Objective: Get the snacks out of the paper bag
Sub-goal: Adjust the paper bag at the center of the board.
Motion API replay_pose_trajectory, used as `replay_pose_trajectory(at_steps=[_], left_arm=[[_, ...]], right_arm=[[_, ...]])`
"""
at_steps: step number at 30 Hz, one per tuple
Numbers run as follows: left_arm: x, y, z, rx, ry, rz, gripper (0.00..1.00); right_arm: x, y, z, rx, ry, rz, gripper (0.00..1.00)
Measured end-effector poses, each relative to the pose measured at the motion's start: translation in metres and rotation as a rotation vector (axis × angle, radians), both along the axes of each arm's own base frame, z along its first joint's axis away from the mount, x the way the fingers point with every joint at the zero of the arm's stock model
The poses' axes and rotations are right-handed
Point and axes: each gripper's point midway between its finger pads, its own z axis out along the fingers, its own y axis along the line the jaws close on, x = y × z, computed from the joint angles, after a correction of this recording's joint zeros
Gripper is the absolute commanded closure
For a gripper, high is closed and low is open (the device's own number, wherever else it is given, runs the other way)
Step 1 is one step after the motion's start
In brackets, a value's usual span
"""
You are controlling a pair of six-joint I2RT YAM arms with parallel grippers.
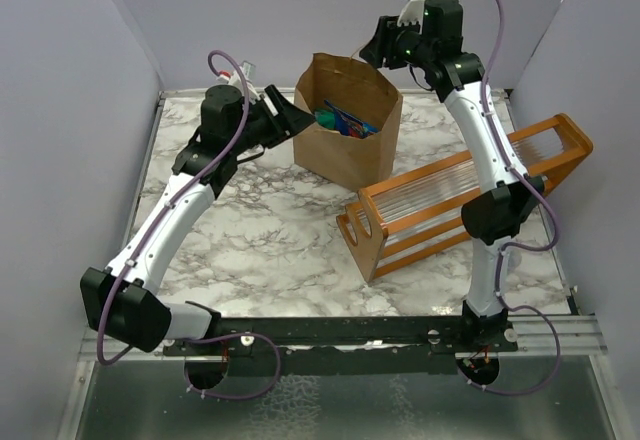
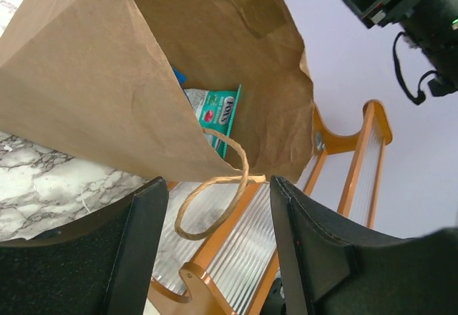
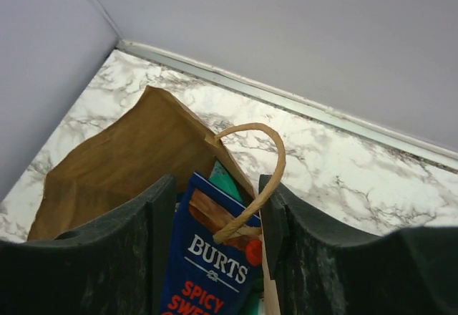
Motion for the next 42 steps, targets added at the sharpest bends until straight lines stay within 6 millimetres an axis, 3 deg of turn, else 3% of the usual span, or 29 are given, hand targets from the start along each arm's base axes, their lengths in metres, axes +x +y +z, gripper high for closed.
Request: replay_pose_trajectory(at_steps=[5,8,14,21,24,27,31,33,35,38,40,42], left_arm=[[0.000,-0.005,-0.010,0.016,0.029,-0.011,0.54],[0.001,-0.006,-0.012,0.022,0.030,-0.012,0.68],[0.009,-0.009,-0.012,0.025,0.033,-0.010,0.86],[0.030,-0.016,0.010,0.010,-0.002,-0.006,0.92],[0.040,-0.018,0.024,0.009,-0.031,-0.003,0.93],[0.048,-0.009,0.023,0.025,-0.031,0.020,0.99],[0.050,0.009,-0.005,0.064,0.008,0.062,0.99],[0.043,0.020,-0.035,0.093,0.057,0.084,1.00],[0.031,0.031,-0.079,0.137,0.141,0.099,1.00],[0.018,0.043,-0.119,0.179,0.223,0.112,0.96],[0.006,0.051,-0.138,0.206,0.260,0.120,0.90],[-0.003,0.058,-0.142,0.223,0.261,0.130,0.84]], right_arm=[[0.002,0.003,0.001,0.013,-0.002,0.006,0.89],[0.003,0.003,0.005,0.012,-0.018,0.007,0.98],[0.004,0.007,0.028,0.016,-0.104,0.039,0.99],[0.004,0.014,0.056,0.026,-0.220,0.109,0.99],[0.010,0.007,0.070,0.037,-0.275,0.107,0.99],[0.012,0.002,0.081,0.045,-0.326,0.117,0.99],[0.011,0.007,0.083,0.059,-0.362,0.184,0.99],[0.007,0.020,0.066,0.058,-0.338,0.235,0.99],[0.002,0.039,0.044,0.050,-0.306,0.287,0.99],[-0.013,0.069,0.016,0.046,-0.260,0.361,0.99],[-0.023,0.082,0.005,0.049,-0.240,0.394,0.99],[-0.035,0.097,0.000,0.059,-0.222,0.430,0.99]])
